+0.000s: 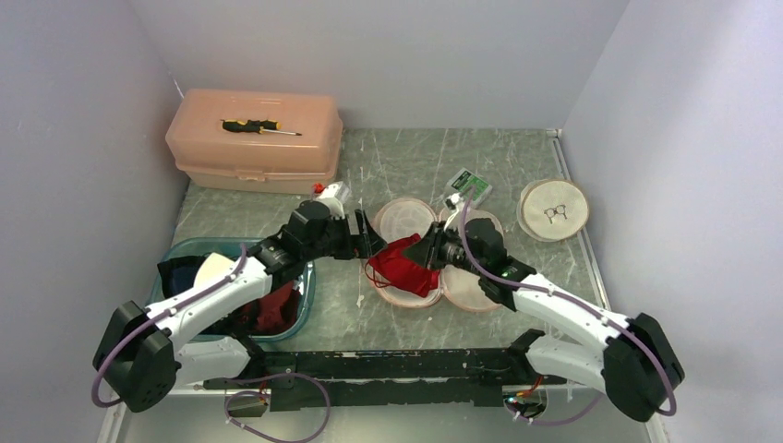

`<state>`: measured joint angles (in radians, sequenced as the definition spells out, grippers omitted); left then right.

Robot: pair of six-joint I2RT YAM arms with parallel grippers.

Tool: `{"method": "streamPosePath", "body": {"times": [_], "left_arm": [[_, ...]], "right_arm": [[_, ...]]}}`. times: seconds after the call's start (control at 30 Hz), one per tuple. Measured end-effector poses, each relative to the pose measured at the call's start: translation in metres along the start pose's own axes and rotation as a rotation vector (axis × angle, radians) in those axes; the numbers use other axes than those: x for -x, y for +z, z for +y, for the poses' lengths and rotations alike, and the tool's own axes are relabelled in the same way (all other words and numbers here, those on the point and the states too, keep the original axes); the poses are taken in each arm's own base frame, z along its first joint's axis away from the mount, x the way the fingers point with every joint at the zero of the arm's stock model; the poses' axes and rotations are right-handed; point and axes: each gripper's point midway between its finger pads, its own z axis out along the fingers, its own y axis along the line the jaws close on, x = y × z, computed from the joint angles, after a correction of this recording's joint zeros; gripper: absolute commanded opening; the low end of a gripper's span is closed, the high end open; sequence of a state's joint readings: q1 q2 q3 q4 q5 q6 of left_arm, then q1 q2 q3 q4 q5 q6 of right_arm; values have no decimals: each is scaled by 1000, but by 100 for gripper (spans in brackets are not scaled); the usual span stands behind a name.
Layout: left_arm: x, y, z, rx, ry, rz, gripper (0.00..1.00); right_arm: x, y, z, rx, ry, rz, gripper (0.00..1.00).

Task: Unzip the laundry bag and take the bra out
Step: Adjust the bra in the laundry bag.

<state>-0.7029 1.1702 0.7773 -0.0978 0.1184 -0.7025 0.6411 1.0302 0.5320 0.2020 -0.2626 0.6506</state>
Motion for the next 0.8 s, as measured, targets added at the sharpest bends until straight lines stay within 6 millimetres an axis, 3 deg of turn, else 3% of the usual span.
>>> {"method": "streamPosePath", "body": {"times": [0.07,0.17,0.8], "left_arm": [[-5,0,10,-2,-35,2,93],[-14,5,20,-14,-85,26,92],[-54,44,38,-73,-190,184,88]], "right_arm": [[-25,4,-9,8,53,75,17],[-46,11,-21,-4,114,147,16],[-97,49,-76,-108,261,276,15]]}}
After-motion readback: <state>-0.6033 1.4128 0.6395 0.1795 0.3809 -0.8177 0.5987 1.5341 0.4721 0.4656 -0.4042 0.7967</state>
